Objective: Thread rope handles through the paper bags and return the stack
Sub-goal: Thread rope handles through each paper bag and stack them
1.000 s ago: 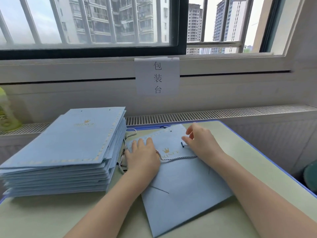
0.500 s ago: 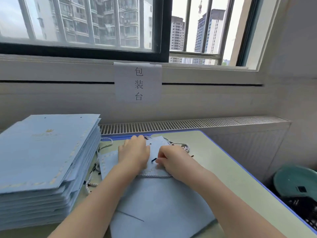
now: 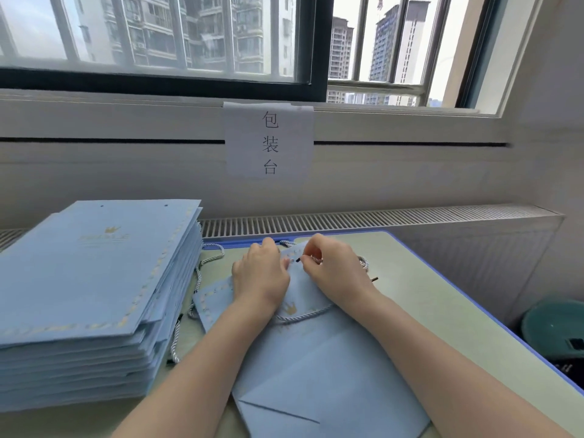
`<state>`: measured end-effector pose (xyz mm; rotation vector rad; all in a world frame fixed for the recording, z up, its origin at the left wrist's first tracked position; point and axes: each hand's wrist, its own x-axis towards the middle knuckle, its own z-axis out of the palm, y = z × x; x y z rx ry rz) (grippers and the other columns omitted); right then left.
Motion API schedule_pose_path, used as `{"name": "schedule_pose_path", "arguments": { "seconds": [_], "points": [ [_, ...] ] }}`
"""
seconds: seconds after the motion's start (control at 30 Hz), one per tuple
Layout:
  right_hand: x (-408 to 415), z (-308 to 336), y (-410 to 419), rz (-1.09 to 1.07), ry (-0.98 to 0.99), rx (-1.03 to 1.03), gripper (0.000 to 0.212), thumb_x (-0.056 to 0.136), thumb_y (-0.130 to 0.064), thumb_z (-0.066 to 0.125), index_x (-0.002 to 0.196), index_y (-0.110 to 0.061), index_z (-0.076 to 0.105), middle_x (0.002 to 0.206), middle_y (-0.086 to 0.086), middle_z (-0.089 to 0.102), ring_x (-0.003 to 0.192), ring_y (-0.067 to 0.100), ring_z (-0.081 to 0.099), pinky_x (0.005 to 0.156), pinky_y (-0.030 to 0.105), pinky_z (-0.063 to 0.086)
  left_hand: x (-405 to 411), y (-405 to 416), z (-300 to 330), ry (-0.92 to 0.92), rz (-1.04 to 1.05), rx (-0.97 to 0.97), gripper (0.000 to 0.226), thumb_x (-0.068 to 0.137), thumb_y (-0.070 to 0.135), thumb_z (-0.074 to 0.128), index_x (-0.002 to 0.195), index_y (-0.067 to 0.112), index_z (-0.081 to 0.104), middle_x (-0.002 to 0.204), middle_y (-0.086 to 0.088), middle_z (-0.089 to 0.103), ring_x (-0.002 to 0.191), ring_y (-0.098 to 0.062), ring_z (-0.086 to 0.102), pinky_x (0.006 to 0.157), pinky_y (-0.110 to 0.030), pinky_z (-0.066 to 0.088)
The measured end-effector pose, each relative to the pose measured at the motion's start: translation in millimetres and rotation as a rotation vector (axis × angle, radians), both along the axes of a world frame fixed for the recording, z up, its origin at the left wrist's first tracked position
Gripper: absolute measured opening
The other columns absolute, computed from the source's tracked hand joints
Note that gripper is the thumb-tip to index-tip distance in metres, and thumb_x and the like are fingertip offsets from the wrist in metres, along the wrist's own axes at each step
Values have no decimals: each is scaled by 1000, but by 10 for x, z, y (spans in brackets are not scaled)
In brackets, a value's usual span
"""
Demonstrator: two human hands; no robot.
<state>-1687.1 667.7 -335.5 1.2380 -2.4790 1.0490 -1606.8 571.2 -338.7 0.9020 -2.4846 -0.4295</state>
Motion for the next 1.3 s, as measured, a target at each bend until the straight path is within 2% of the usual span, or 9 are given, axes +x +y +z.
{"name": "schedule_pose_path", "arguments": {
  "seconds": [0.4, 0.53, 0.67, 0.8, 0.9, 0.97, 1.07, 1.17, 1.3],
  "points": [
    [104, -2, 36, -13, 288, -126, 14, 90, -22, 55, 80, -13, 56, 83, 0, 54, 68, 27, 53, 55, 37, 44, 46, 52, 338, 114, -33, 95, 22, 94, 23, 45, 110, 17, 60, 114, -3, 64, 108, -26, 56, 86, -35, 40],
    [102, 57, 43, 68, 205, -268, 11, 88, -19, 63, 79, -13, 62, 82, -4, 53, 61, 9, 50, 56, 28, 42, 92, 55, 519, 147, -40, 160, 24, 87, 13, 45, 100, 11, 64, 104, -7, 66, 101, -30, 58, 83, -36, 46],
    [120, 111, 67, 131, -26, -409, 10, 83, -13, 70, 82, -19, 62, 90, -2, 52, 76, 3, 46, 66, 8, 38, 90, 94, 631, 108, -87, 240, 17, 87, 12, 42, 93, 9, 57, 103, -9, 63, 99, -31, 56, 88, -41, 46],
    [78, 107, 79, 27, -65, -362, 33, 80, -27, 73, 109, -20, 58, 111, -5, 51, 103, 13, 42, 89, 26, 38, 148, 109, 751, 126, -143, 361, 12, 81, 6, 46, 81, 12, 57, 95, -9, 63, 92, -30, 58, 85, -39, 48],
    [91, 166, 124, -64, -68, -295, 57, 80, -41, 70, 129, -24, 48, 124, -10, 48, 117, 12, 35, 96, 33, 33, 241, 122, 919, 157, -215, 556, 18, 63, 9, 51, 81, 10, 55, 79, -12, 49, 71, -26, 40, 65, -34, 36],
    [108, 203, 145, 48, -132, -355, 57, 82, -34, 69, 131, -18, 46, 123, -5, 52, 115, 9, 40, 92, 20, 40, 296, 95, 990, 132, -247, 591, 13, 71, 4, 56, 80, 10, 48, 82, -10, 43, 76, -21, 36, 64, -32, 33],
    [145, 212, 158, 159, -213, -442, 54, 84, -25, 70, 131, -11, 46, 123, 2, 55, 111, 4, 46, 74, 0, 40, 372, 31, 1016, 119, -309, 587, 19, 91, 5, 52, 84, 0, 69, 80, -19, 59, 72, -28, 50, 69, -35, 46],
    [149, 190, 139, 174, -175, -450, 56, 83, -36, 69, 129, -13, 47, 117, 2, 58, 108, 13, 55, 77, 10, 46, 406, 35, 979, 150, -321, 596, 22, 94, 7, 51, 92, 9, 73, 91, -18, 72, 80, -32, 67, 80, -42, 54],
    [150, 182, 137, 186, -136, -483, 35, 90, -37, 48, 118, -18, 51, 100, -2, 61, 87, 12, 57, 75, 26, 45, 362, 49, 911, 195, -304, 576, 25, 91, 1, 53, 78, 16, 68, 88, -16, 71, 69, -26, 65, 69, -36, 55]
  ]
}}
